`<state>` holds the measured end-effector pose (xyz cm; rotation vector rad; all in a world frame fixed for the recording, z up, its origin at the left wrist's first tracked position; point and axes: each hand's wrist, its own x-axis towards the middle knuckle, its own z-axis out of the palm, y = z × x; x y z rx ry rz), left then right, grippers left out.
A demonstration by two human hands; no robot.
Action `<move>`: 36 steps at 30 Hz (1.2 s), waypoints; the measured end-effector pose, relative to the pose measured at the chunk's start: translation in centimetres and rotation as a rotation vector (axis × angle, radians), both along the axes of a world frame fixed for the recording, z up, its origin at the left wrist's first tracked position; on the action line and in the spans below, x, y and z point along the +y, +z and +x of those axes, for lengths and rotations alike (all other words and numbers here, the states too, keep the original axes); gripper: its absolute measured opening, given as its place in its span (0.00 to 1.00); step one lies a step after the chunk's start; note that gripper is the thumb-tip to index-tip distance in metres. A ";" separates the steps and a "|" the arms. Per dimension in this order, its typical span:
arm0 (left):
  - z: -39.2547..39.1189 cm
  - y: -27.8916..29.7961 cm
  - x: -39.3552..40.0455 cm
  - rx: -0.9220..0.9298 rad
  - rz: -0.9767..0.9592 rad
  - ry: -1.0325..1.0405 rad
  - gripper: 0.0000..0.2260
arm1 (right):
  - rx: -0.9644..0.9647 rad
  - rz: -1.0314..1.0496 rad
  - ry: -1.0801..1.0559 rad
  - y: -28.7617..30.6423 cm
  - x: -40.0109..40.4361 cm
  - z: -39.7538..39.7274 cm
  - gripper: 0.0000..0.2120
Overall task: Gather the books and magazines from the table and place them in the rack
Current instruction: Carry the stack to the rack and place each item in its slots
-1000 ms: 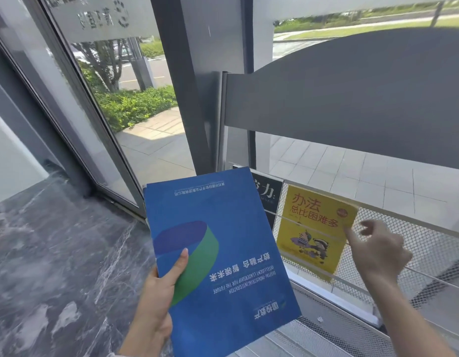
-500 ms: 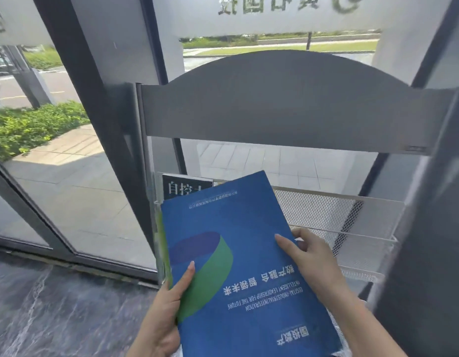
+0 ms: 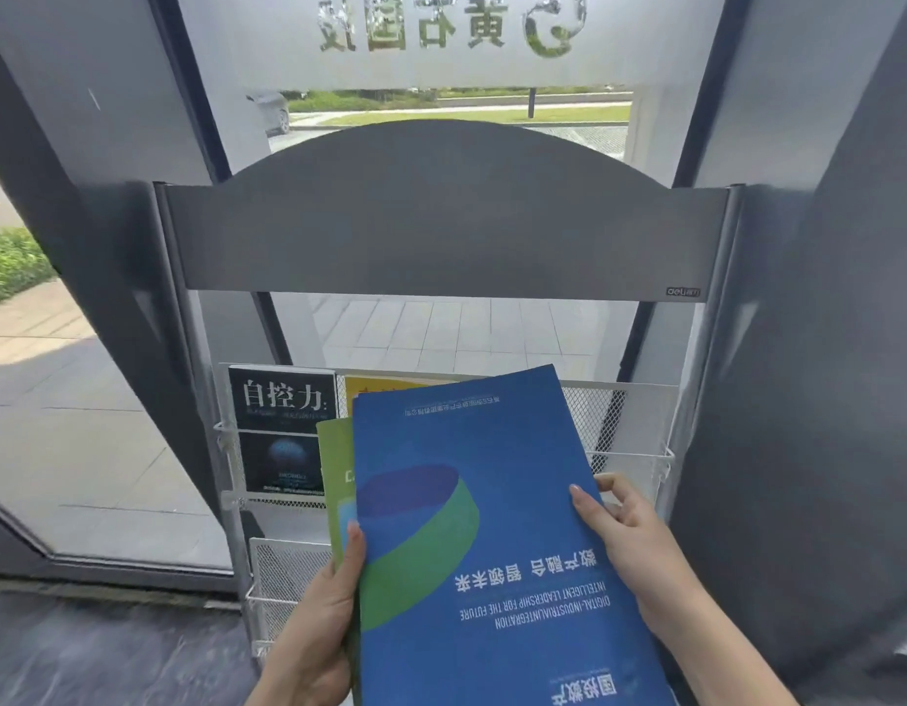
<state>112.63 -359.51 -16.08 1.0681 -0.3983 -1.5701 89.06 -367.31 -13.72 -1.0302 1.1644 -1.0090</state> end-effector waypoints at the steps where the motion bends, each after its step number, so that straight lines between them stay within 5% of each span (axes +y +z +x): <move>1: -0.5 0.0 -0.2 -0.006 0.002 0.017 0.19 | -0.013 0.011 0.002 0.0 -0.5 -0.6 0.09; 10: -5.0 -0.2 -2.2 -0.017 -0.089 0.260 0.15 | -0.099 0.055 0.270 1.9 -5.5 -4.6 0.13; 15: -4.2 -1.0 -1.8 -0.054 -0.030 0.513 0.26 | -0.090 -0.234 0.237 5.1 -8.6 -6.1 0.10; 21: -2.6 0.0 -1.5 -0.251 -0.037 0.653 0.17 | -0.082 -0.508 0.126 7.9 -11.9 -7.2 0.08; 25: -2.2 0.9 -1.2 -0.307 -0.033 0.700 0.09 | -0.040 -0.572 0.059 7.7 -13.5 -6.6 0.11; 30: -0.9 1.4 -0.3 -0.396 -0.016 0.714 0.34 | 0.026 -0.598 -0.077 5.7 -14.4 -5.7 0.09; 36: -0.8 1.7 0.5 -0.408 0.028 0.712 0.24 | -0.011 -0.625 -0.137 5.9 -15.2 -4.2 0.06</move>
